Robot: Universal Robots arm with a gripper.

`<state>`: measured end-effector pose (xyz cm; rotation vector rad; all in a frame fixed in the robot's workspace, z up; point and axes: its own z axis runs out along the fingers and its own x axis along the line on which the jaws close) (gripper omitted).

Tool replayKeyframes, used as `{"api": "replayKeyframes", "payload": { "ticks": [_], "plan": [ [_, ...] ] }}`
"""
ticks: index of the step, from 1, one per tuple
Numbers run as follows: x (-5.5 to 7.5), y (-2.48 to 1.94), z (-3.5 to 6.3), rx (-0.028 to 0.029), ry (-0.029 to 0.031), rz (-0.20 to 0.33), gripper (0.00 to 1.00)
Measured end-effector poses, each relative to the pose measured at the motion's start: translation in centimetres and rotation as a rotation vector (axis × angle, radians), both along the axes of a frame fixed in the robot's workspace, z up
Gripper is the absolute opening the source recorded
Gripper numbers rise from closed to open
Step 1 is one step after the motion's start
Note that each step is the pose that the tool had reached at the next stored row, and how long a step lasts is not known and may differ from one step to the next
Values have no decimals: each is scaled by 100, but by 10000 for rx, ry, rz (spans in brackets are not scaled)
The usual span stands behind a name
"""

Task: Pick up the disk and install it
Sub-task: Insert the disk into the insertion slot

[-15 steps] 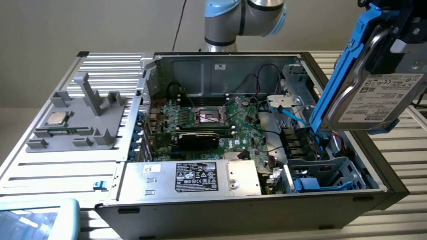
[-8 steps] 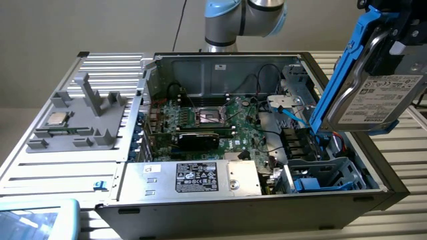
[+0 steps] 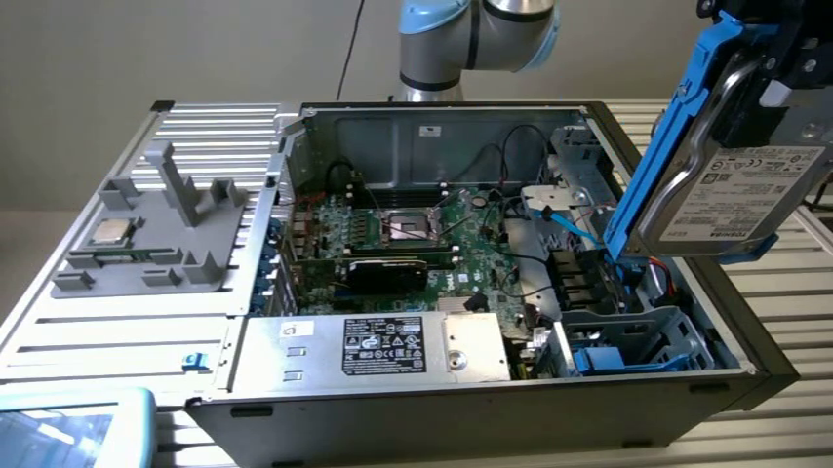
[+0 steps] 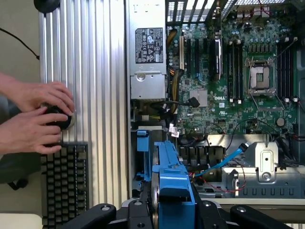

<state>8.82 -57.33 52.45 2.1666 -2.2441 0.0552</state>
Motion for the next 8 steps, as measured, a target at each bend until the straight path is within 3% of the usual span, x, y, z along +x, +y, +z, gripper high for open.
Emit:
{"api": "replayKeyframes", "payload": {
  "ticks": [3, 4, 7, 8],
  "plan": [
    [-1, 0, -2, 6, 1, 0, 37],
    [-1, 0, -3, 42, 1, 0, 37],
    [-1, -12, -14, 241, 3, -10, 37],
    [-1, -19, -24, 263, 10, -23, 37]
  ]
}}
